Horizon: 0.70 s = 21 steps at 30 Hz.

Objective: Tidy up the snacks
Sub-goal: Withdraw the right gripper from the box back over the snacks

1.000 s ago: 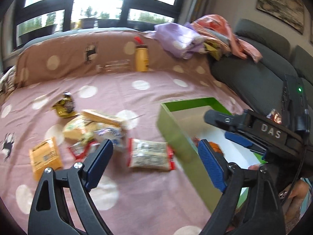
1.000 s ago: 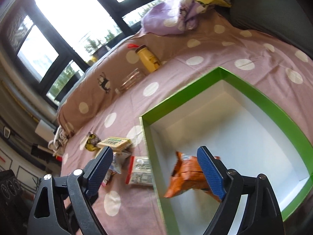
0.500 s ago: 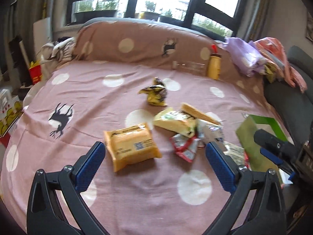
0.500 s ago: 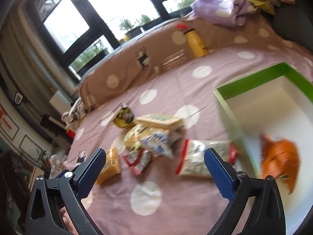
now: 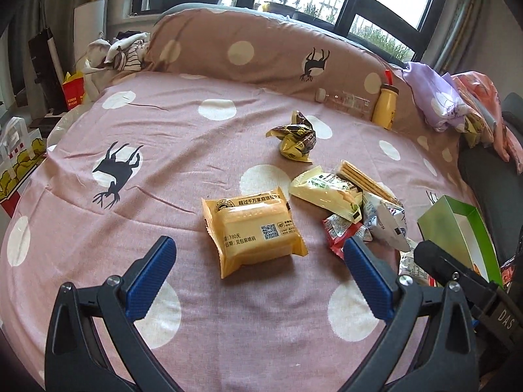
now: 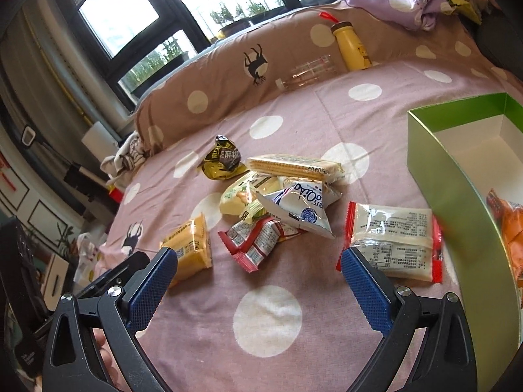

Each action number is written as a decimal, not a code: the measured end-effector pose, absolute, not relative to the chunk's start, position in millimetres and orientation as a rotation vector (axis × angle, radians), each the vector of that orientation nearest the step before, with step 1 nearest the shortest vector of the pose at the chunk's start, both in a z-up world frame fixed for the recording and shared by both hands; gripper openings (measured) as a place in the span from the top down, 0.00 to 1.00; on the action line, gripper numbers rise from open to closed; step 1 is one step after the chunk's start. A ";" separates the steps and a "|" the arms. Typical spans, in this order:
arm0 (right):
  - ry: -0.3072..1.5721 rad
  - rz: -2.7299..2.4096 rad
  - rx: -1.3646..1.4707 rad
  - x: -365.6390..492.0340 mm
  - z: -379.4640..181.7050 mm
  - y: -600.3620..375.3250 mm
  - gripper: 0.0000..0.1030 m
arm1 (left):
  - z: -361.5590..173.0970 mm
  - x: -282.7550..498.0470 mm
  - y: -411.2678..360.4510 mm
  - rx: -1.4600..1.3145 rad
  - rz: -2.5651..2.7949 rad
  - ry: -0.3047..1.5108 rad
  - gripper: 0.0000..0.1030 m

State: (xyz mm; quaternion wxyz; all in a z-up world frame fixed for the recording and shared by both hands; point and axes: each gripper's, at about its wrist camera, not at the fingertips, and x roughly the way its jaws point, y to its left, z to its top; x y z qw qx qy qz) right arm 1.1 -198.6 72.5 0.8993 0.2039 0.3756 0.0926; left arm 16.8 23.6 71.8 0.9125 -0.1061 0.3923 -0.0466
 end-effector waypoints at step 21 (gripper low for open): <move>0.793 0.146 0.439 2.0 69.7 -210.4 0.03 | 58.3 23.0 20.4 -0.282 -0.123 0.887 0.01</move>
